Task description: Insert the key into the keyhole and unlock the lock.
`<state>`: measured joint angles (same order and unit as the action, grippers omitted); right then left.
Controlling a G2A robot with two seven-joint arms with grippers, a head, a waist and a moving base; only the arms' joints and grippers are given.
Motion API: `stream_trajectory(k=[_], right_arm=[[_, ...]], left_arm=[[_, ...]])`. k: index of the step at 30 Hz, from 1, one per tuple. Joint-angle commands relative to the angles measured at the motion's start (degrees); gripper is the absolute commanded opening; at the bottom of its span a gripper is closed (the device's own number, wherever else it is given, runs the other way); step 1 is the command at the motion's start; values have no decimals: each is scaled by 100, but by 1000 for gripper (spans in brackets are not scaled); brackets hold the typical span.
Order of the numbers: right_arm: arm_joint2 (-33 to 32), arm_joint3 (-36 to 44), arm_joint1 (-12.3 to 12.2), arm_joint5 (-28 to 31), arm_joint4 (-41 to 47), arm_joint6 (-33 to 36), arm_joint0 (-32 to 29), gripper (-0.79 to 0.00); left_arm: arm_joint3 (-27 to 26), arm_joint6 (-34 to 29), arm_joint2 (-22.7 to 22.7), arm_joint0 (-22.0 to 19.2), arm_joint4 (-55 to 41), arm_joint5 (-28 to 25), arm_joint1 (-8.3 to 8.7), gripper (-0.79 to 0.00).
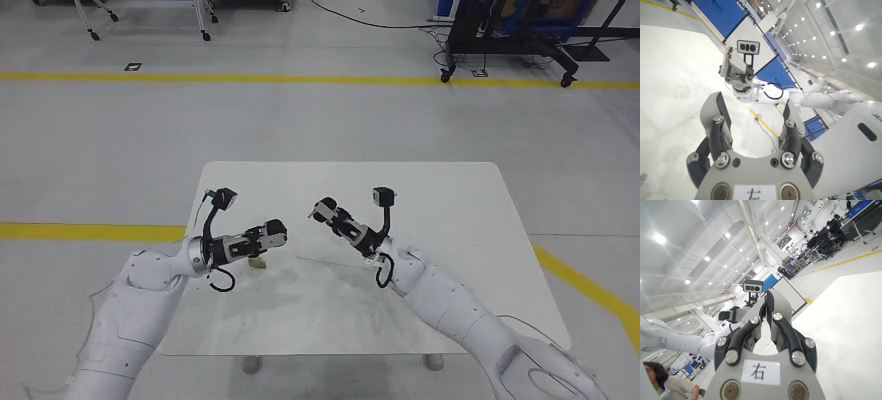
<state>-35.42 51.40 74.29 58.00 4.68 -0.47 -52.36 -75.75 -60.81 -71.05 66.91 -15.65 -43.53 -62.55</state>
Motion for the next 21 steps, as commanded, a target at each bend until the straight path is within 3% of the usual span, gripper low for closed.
stream_trajectory(k=[1,11,21], right_arm=[[-32,-19,17,0,317,375,3,-785],[-206,-220,210,0,1274,2004,8,-785],[-515,-543,464,0,1462,2813,38,-785]], left_arm=[[35,162,54,7,185,-120,-9,-443],[164,543,232,-124,411,114,-28,-465],[202,734,424,-203,624,365,-44,-471]])
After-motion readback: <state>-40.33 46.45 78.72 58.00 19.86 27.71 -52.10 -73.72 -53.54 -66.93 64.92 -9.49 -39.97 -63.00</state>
